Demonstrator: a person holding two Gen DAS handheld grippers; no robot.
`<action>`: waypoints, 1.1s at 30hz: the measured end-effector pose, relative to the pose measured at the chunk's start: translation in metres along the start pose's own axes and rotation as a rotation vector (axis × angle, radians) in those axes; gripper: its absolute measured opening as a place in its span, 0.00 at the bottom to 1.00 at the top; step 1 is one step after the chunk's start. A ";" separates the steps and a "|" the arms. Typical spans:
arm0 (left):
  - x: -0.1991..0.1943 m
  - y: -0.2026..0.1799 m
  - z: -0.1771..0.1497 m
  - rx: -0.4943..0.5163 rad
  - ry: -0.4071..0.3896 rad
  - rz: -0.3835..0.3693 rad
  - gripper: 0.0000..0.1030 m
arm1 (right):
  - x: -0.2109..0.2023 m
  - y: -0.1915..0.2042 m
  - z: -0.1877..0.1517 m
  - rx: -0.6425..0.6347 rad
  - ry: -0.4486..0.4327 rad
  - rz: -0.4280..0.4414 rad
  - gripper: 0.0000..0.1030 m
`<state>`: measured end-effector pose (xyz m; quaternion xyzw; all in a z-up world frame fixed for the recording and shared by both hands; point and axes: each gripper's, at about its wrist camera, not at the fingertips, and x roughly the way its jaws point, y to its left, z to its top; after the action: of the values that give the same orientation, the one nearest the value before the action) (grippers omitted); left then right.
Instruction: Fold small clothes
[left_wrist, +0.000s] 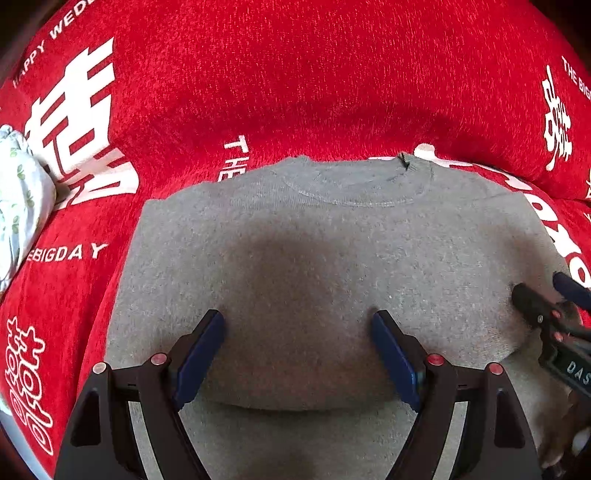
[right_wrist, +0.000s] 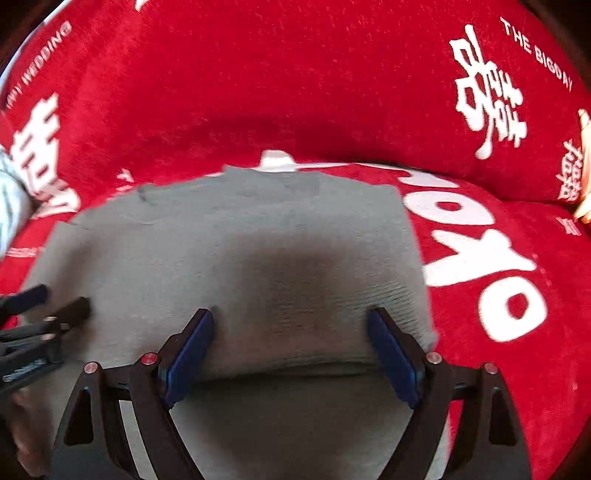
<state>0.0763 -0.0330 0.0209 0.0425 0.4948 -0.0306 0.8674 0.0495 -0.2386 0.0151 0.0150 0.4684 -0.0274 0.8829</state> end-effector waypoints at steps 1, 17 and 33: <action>-0.001 0.000 0.000 -0.002 0.002 0.001 0.80 | -0.002 0.001 0.001 0.000 0.002 -0.010 0.86; -0.039 -0.007 -0.072 -0.018 -0.020 -0.021 0.81 | -0.035 0.023 -0.073 -0.074 0.011 0.031 1.00; -0.098 0.012 -0.186 0.036 -0.075 -0.048 0.96 | -0.108 0.015 -0.183 -0.197 -0.126 0.048 1.00</action>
<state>-0.1321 -0.0004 0.0114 0.0449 0.4622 -0.0615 0.8835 -0.1607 -0.2104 0.0019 -0.0625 0.4119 0.0388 0.9082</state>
